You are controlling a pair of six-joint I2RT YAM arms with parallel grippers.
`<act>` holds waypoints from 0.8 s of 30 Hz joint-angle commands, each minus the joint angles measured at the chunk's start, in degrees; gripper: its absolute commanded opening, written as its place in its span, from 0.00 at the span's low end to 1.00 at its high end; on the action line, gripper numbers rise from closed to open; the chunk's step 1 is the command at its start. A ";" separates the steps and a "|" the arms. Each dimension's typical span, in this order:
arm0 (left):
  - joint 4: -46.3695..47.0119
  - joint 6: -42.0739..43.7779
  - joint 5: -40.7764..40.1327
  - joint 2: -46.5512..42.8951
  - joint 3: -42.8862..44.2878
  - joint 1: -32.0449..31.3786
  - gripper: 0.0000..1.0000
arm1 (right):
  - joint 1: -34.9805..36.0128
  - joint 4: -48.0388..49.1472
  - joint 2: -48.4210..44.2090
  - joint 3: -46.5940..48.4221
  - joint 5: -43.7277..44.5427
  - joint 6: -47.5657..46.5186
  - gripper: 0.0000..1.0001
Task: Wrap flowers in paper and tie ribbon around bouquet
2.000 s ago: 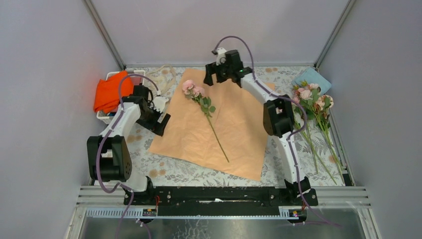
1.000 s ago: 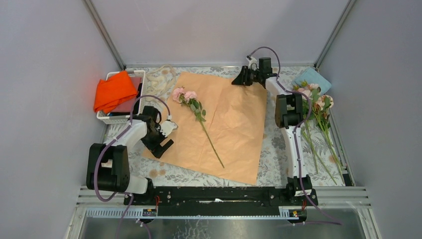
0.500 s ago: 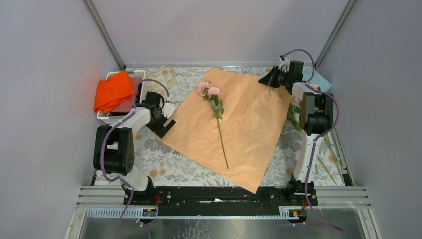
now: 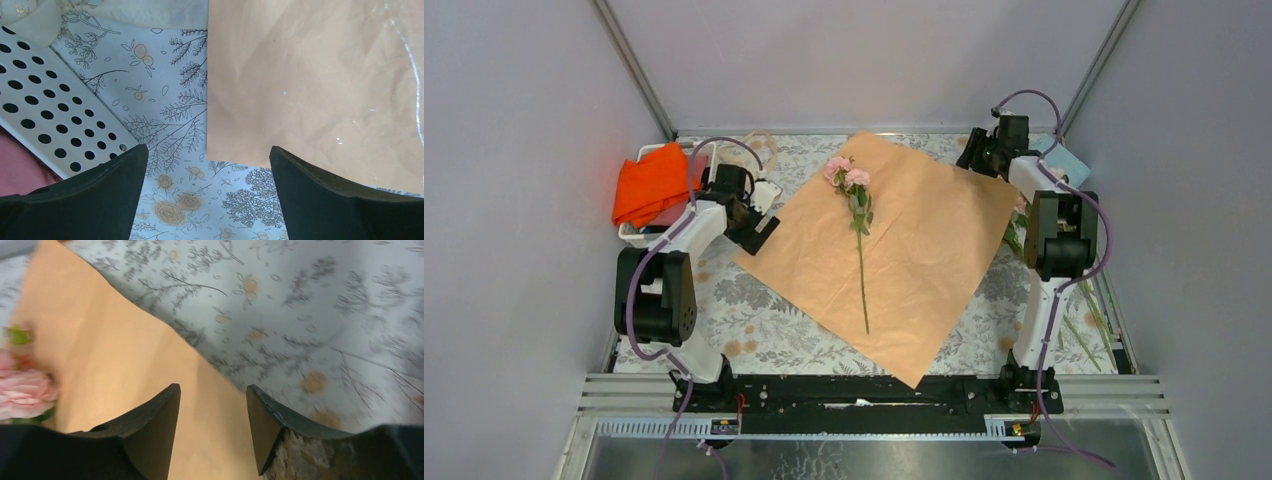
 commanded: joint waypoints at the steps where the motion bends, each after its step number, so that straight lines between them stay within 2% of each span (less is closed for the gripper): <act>1: -0.52 -1.17 3.50 -3.22 0.48 0.01 0.99 | 10.37 -5.01 -12.73 -3.72 25.34 -10.81 0.63; 5: -1.07 -2.64 4.85 -3.71 0.25 -0.11 0.99 | 20.98 -6.03 -15.98 -8.84 33.73 -13.73 0.76; 7: -1.36 -3.14 5.75 -3.93 0.04 -0.16 0.99 | 24.34 -7.48 -16.03 -9.45 29.47 -12.21 0.76; 10: -1.22 -3.66 7.61 -4.42 -0.75 -0.12 0.99 | 28.84 -6.73 -15.20 -10.78 14.05 -9.58 0.70; 14: 0.70 -4.66 8.53 -3.84 -2.83 -0.16 0.99 | 34.17 -5.15 -12.16 -10.22 7.08 -5.28 0.67; 18: 2.59 -5.53 6.96 -2.44 -4.55 -0.16 0.99 | 37.05 -6.54 -7.18 -6.85 10.15 -2.53 0.66; 24: 7.33 -4.70 -1.20 -0.49 -8.20 -0.14 0.99 | 37.40 -6.64 -2.60 -6.16 16.24 -1.12 0.51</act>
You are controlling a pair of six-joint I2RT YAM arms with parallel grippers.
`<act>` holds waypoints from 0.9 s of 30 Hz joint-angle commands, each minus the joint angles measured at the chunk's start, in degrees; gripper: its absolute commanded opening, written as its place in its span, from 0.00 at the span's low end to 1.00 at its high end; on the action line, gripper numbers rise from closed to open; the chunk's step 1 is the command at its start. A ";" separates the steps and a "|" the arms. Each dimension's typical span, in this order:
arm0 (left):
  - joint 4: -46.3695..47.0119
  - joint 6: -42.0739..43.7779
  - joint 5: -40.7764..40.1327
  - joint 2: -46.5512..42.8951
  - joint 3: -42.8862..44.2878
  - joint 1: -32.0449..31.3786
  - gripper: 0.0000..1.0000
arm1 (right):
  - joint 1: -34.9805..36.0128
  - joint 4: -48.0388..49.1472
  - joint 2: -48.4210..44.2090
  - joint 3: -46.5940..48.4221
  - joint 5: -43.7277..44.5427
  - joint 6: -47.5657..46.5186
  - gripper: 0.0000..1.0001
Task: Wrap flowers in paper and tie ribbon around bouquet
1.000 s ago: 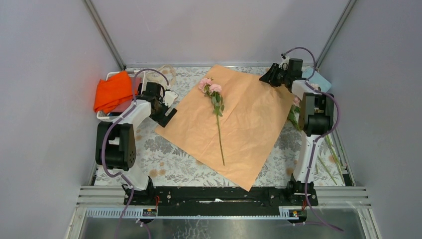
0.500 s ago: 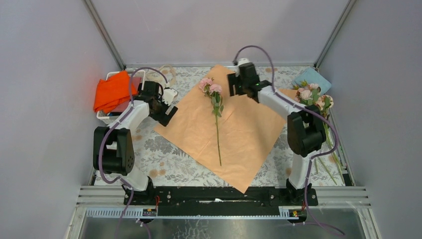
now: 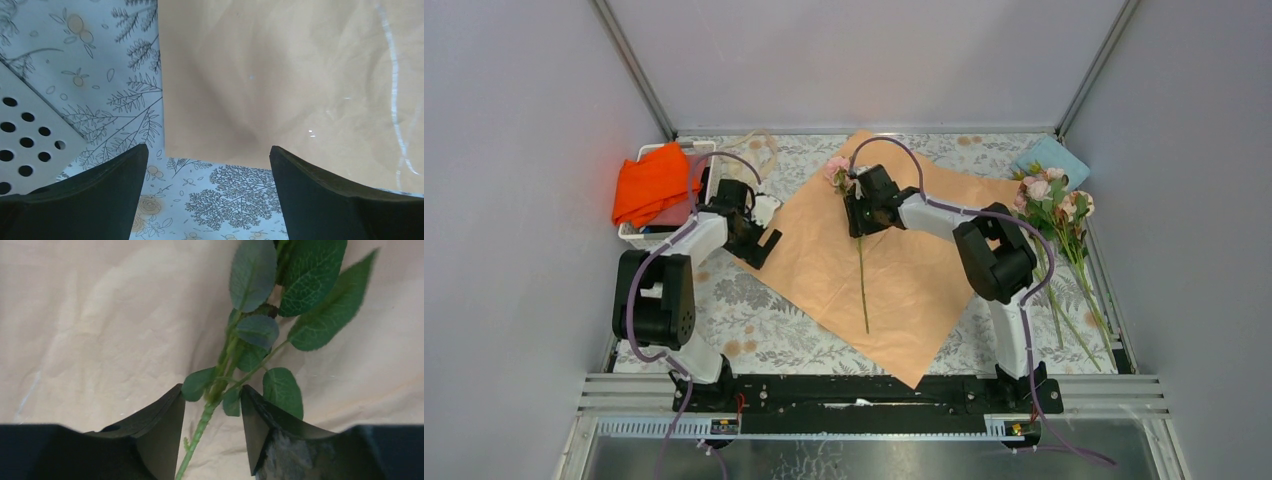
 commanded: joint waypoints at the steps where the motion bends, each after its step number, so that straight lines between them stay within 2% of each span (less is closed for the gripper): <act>1: 6.50 0.05 -7.67 2.46 -2.57 -0.16 0.99 | -0.01 -0.13 2.19 2.70 4.34 1.99 0.46; 5: 9.50 1.58 -15.17 4.58 -4.51 -0.16 0.99 | 0.02 1.80 4.74 4.77 6.76 2.53 0.16; 7: 10.95 2.74 -18.75 5.64 -5.58 -0.11 0.98 | -0.07 2.67 5.89 7.04 10.60 2.83 0.07; 12: 12.07 3.91 -22.71 7.72 -6.65 0.31 0.98 | -1.04 6.00 9.37 13.88 15.63 1.78 0.01; 16: 11.94 3.97 -21.77 7.49 -6.66 0.75 0.98 | -3.25 2.62 13.65 22.37 14.97 2.21 0.00; 18: 11.69 3.99 -21.39 7.39 -6.44 0.97 0.98 | -3.80 1.48 13.83 22.98 14.15 2.28 0.05; 21: 10.95 4.21 -20.29 7.04 -6.06 1.15 0.98 | -4.42 1.04 11.14 20.98 10.19 -0.21 0.33; 23: 9.98 4.11 -19.15 6.49 -5.38 1.16 0.98 | -5.78 -1.05 7.45 19.83 6.26 -2.41 0.46; 25: 8.41 3.96 -17.89 5.95 -4.26 1.24 0.98 | -8.44 -3.58 1.75 17.85 1.61 -4.19 0.53; 27: 6.75 3.66 -16.45 5.25 -2.70 1.33 0.99 | -12.35 -6.29 -4.87 14.63 0.60 -5.09 0.55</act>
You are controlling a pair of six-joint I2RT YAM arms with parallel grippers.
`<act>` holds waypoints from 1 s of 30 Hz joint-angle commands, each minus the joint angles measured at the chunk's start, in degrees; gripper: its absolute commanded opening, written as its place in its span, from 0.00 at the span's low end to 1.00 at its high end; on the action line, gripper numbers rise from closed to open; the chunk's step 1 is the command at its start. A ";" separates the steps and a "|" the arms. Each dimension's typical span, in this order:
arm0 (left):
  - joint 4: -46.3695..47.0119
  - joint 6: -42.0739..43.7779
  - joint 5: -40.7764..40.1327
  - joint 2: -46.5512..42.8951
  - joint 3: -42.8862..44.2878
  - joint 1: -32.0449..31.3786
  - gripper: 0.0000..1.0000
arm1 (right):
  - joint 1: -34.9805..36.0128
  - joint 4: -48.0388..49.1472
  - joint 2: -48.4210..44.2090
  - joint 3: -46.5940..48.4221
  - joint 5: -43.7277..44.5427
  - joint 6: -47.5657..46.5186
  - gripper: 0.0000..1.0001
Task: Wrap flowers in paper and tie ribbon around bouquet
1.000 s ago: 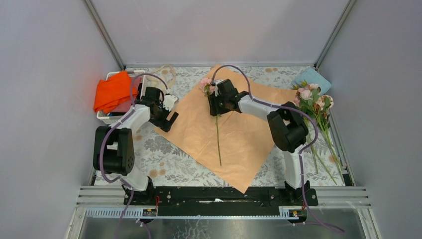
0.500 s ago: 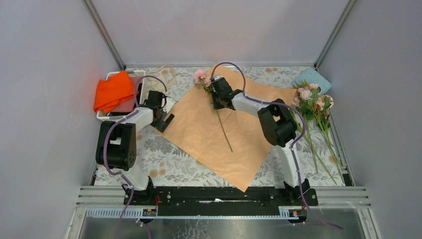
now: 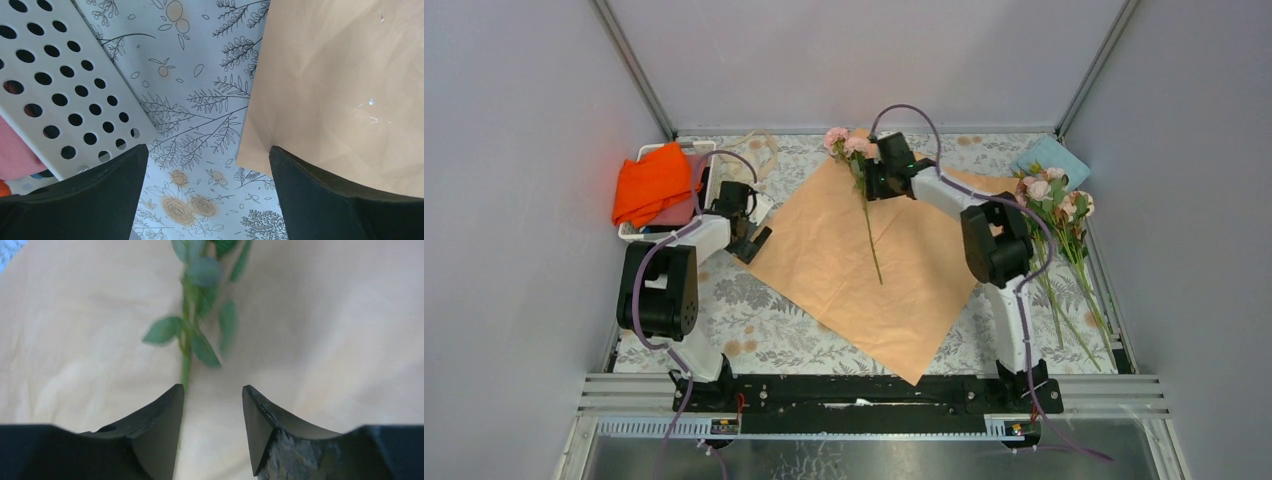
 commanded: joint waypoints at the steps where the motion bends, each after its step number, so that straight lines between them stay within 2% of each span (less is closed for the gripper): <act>1: -5.55 0.58 2.97 0.91 1.53 1.13 0.99 | -8.22 -5.88 -18.74 -4.76 -4.99 -3.44 0.56; 6: -8.83 -0.27 8.76 -1.32 6.01 1.13 0.99 | -23.49 -10.49 -32.27 -17.78 0.35 -0.30 0.56; 8: -10.25 -0.85 11.03 -2.01 7.77 1.13 0.99 | -30.01 -11.37 -35.35 -22.95 0.12 0.86 0.55; 11: -11.80 -1.73 15.12 -2.90 9.92 1.09 0.98 | -35.79 -11.67 -37.51 -29.40 4.80 0.13 0.54; 16: -12.05 -2.04 18.05 -4.54 9.71 1.13 0.99 | -40.82 -13.35 -35.31 -32.59 8.62 -0.59 0.50; 23: -12.74 -1.90 18.84 -5.97 8.72 1.13 0.98 | -41.46 -12.18 -30.45 -35.21 15.47 -2.03 0.54; 30: -13.37 -1.92 19.19 -6.85 8.34 1.13 0.99 | -41.65 -11.44 -24.31 -35.09 19.99 -4.06 0.51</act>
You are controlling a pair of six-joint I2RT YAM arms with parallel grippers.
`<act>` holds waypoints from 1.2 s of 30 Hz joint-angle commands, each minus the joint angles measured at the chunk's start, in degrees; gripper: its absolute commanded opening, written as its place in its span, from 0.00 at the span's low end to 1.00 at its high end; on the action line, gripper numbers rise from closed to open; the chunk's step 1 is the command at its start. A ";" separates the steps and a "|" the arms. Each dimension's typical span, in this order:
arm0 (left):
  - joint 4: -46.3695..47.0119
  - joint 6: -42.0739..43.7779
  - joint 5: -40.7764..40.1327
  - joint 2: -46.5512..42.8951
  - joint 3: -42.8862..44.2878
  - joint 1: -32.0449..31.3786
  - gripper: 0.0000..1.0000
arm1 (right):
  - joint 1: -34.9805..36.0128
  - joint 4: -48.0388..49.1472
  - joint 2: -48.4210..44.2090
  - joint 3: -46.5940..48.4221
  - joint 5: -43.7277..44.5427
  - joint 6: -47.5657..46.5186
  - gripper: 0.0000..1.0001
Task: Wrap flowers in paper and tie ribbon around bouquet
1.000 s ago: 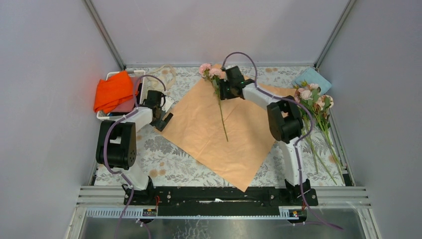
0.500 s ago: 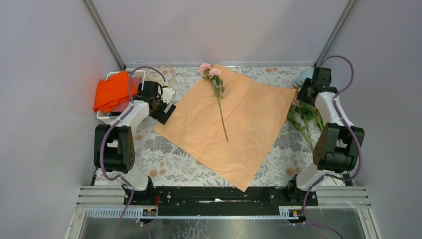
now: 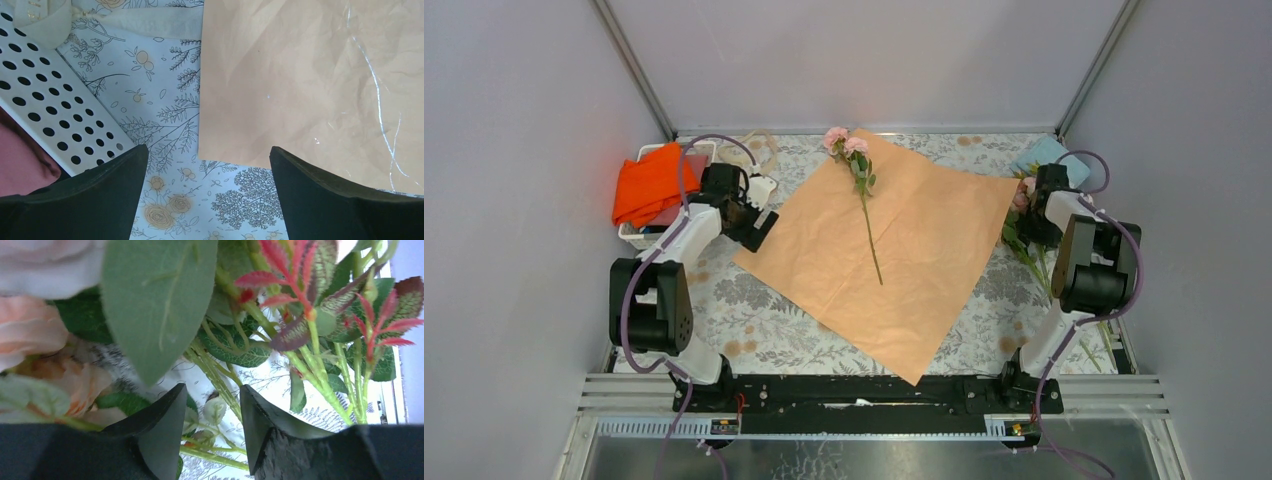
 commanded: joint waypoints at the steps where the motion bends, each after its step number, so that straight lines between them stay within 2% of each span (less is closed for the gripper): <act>1: -0.86 -0.54 1.12 -1.73 -0.33 0.20 0.98 | -0.30 1.41 3.06 0.44 5.46 -2.29 0.50; 3: -1.02 -0.58 1.03 -1.73 -0.21 0.15 0.99 | -0.30 1.69 4.14 0.61 6.74 -3.40 0.48; 7: -1.77 -0.50 0.94 -1.88 0.12 0.20 0.99 | -0.30 1.23 3.43 2.65 7.09 -6.88 0.22; 14: -2.55 -0.42 2.15 -1.90 1.25 0.20 0.99 | -0.30 1.67 -4.51 9.74 10.05 -14.19 0.00; 17: -3.54 -0.27 3.23 -1.90 2.32 0.20 0.99 | -0.30 2.41 -9.32 12.12 8.32 -13.84 0.00; 22: -5.60 -0.09 5.68 -1.99 5.17 0.20 0.99 | -0.21 6.07 -19.71 13.93 -0.29 -10.34 0.00; 27: -8.17 -0.49 10.16 -2.16 8.84 0.12 0.99 | 1.19 12.36 -28.75 14.17 -17.63 -4.23 0.00; 32: -12.65 -1.96 20.29 -2.04 16.06 -0.53 0.99 | 11.15 17.77 -29.76 14.47 -29.68 2.40 0.00; 36: -14.39 -3.40 26.86 -2.66 19.79 -0.68 0.99 | 23.50 21.15 -23.37 14.54 -33.86 8.97 0.00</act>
